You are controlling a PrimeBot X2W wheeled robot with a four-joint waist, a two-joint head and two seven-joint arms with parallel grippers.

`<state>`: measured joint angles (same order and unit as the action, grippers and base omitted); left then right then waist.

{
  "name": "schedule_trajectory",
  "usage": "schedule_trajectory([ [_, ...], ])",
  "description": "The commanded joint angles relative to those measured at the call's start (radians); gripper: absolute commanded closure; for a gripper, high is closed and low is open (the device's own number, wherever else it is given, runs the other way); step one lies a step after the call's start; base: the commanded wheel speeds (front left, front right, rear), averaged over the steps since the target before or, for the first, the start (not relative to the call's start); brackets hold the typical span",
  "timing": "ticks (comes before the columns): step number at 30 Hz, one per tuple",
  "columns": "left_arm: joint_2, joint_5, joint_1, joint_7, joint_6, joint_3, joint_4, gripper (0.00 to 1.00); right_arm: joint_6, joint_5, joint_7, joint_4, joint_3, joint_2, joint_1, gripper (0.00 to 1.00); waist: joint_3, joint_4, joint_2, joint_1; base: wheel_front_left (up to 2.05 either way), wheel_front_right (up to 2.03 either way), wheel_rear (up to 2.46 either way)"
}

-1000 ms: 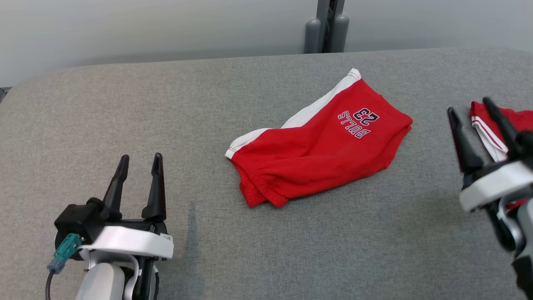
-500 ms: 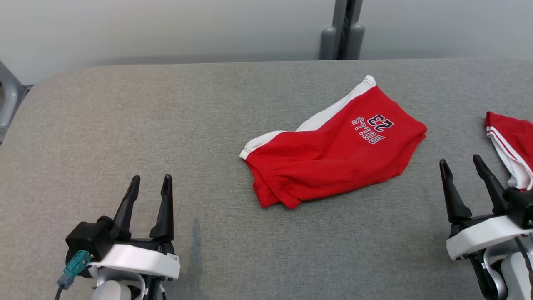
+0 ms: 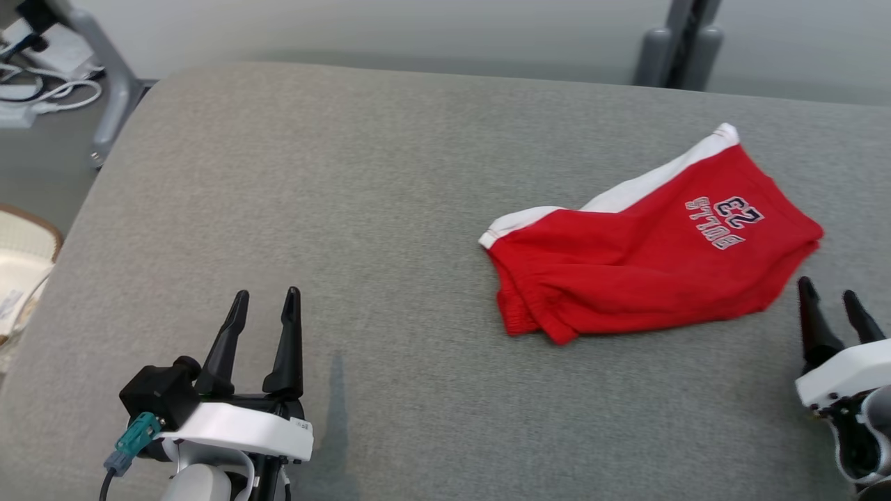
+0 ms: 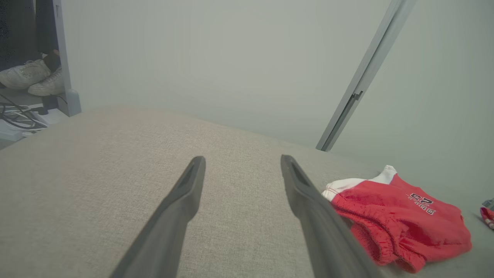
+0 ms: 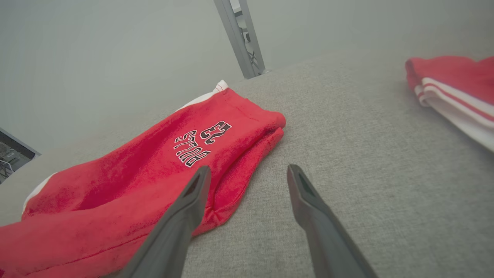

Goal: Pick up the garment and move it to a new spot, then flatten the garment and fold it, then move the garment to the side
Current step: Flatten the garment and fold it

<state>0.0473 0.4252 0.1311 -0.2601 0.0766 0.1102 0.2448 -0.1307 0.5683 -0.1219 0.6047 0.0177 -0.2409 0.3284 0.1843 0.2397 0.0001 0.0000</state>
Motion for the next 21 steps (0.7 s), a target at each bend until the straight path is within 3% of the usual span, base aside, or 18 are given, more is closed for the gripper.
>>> schedule_trajectory([
  [1, 0.006, 0.005, 0.002, -0.004, -0.007, -0.003, 0.006, 0.00, 0.000, 0.039, 0.013, 0.019, 0.021, -0.015, 0.020, 0.00, 0.015, 0.051, -0.0001, 0.0000, 0.00, 0.00, 0.00],
  [7, 0.006, 0.022, -0.013, -0.004, -0.012, 0.000, 0.000, 0.00, 0.000, 0.163, 0.077, 0.085, 0.060, -0.036, 0.054, 0.00, 0.017, 0.115, -0.0001, 0.0000, 0.00, 0.00, 0.00],
  [21, 0.006, 0.040, -0.022, -0.004, -0.021, 0.023, -0.027, 0.00, 0.000, 0.251, 0.162, 0.259, 0.108, -0.078, 0.137, 0.00, 0.032, 0.174, -0.0001, 0.0000, 0.00, 0.00, 0.00],
])
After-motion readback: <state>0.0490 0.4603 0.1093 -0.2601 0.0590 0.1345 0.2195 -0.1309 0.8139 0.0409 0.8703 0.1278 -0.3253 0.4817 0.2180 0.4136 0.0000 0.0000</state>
